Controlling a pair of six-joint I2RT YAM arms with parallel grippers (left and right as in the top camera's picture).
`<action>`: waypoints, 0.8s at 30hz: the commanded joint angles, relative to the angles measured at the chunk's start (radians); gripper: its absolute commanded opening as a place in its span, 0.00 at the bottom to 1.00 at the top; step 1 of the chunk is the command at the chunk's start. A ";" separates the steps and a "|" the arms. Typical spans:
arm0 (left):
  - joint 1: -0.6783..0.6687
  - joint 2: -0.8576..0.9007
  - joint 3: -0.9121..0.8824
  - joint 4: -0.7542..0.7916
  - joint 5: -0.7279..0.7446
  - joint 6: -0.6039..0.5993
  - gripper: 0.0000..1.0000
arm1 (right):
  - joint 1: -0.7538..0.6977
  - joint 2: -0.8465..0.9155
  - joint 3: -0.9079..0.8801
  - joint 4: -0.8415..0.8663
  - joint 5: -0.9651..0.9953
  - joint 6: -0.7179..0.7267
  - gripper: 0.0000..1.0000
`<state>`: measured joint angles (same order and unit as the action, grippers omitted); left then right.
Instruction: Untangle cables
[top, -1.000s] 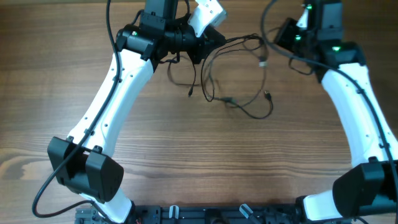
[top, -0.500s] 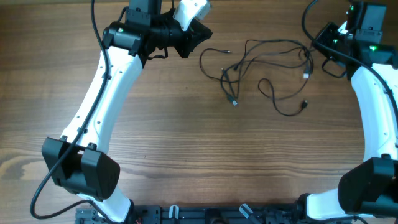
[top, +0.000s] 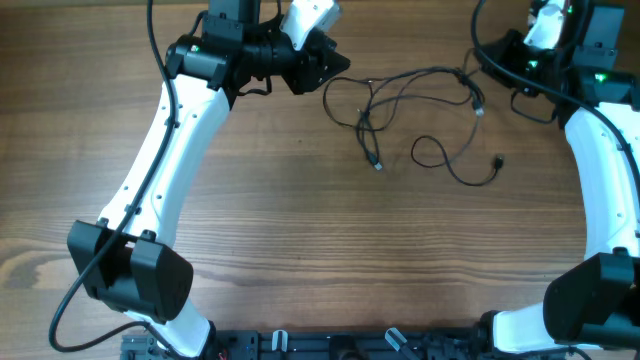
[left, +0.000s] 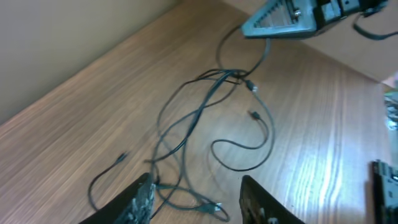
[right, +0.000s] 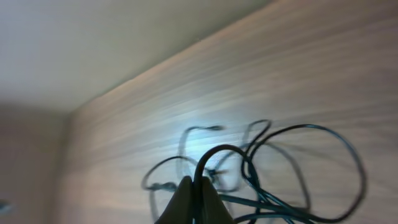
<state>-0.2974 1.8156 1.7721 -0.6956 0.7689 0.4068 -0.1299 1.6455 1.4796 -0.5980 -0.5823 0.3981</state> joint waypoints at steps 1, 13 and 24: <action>0.000 0.011 0.014 0.003 0.128 0.009 0.49 | 0.000 -0.004 -0.002 0.016 -0.233 -0.032 0.04; -0.002 0.063 0.014 0.019 0.257 0.034 0.48 | 0.003 -0.040 -0.002 0.048 -0.479 -0.031 0.04; -0.061 0.081 0.014 0.034 0.290 0.061 0.44 | 0.070 -0.055 -0.002 0.063 -0.518 -0.024 0.04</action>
<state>-0.3309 1.8843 1.7721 -0.6724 1.0237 0.4313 -0.0834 1.6226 1.4796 -0.5407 -1.0569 0.3874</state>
